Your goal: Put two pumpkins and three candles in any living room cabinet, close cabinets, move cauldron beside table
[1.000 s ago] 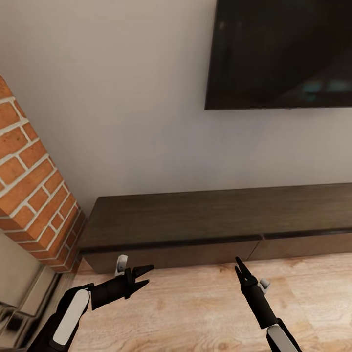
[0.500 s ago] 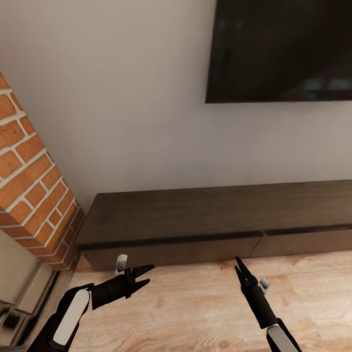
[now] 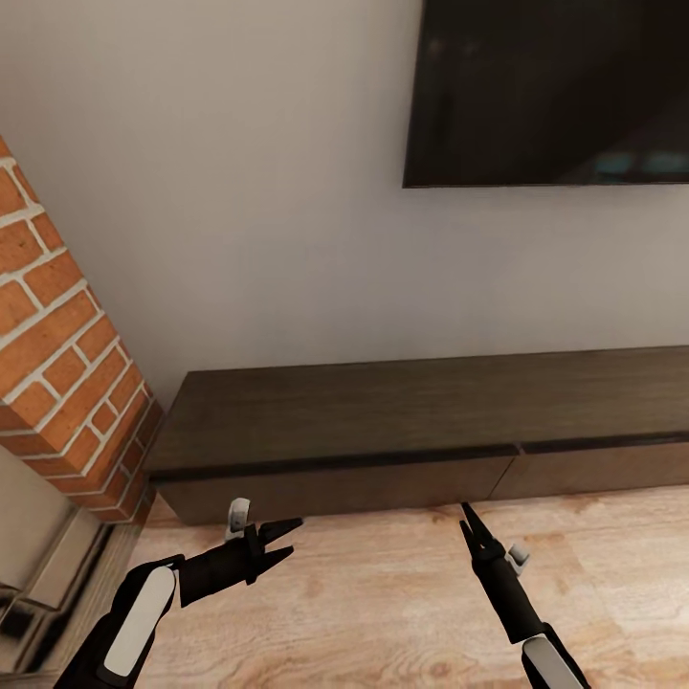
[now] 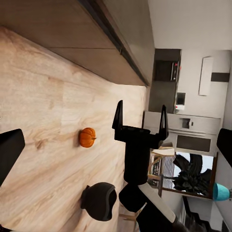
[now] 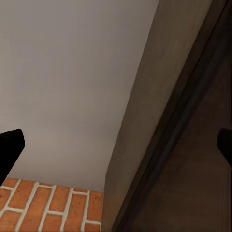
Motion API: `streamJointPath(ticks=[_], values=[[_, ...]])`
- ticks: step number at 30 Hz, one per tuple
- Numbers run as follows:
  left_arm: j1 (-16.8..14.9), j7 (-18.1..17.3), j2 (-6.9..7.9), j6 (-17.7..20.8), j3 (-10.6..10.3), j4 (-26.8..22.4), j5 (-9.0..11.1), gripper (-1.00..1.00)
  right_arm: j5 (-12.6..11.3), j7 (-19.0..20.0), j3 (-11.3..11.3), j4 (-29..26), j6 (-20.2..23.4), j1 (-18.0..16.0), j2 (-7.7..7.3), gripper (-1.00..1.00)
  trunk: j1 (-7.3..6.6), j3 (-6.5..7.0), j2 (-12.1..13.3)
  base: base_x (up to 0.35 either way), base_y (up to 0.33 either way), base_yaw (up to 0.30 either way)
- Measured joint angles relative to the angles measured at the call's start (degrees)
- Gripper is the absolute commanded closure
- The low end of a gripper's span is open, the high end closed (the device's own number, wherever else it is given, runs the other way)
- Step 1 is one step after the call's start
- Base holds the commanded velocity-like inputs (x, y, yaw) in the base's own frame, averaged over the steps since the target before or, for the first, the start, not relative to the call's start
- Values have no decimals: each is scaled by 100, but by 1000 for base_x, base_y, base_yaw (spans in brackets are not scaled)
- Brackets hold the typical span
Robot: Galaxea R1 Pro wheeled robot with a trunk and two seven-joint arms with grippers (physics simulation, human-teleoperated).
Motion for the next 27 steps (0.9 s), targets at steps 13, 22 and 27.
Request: streamJointPath(ticks=[13, 22, 27], values=[[-3, 0, 0, 0, -9, 0, 0, -100, -6, 0, -8, 8, 0, 0, -2, -100, 286, -233, -521, 0, 0, 0], [0, 0, 0, 0, -9, 0, 1, -100, -9, 0, -14, 16, 0, 0, 1, -100, 483, -395, -882, 0, 0, 0], [0, 0, 0, 0, -9, 0, 1, -100, -233, -3, -18, 24, -78, 0, 1, -100, 593, -485, -1083, 0, 0, 0]])
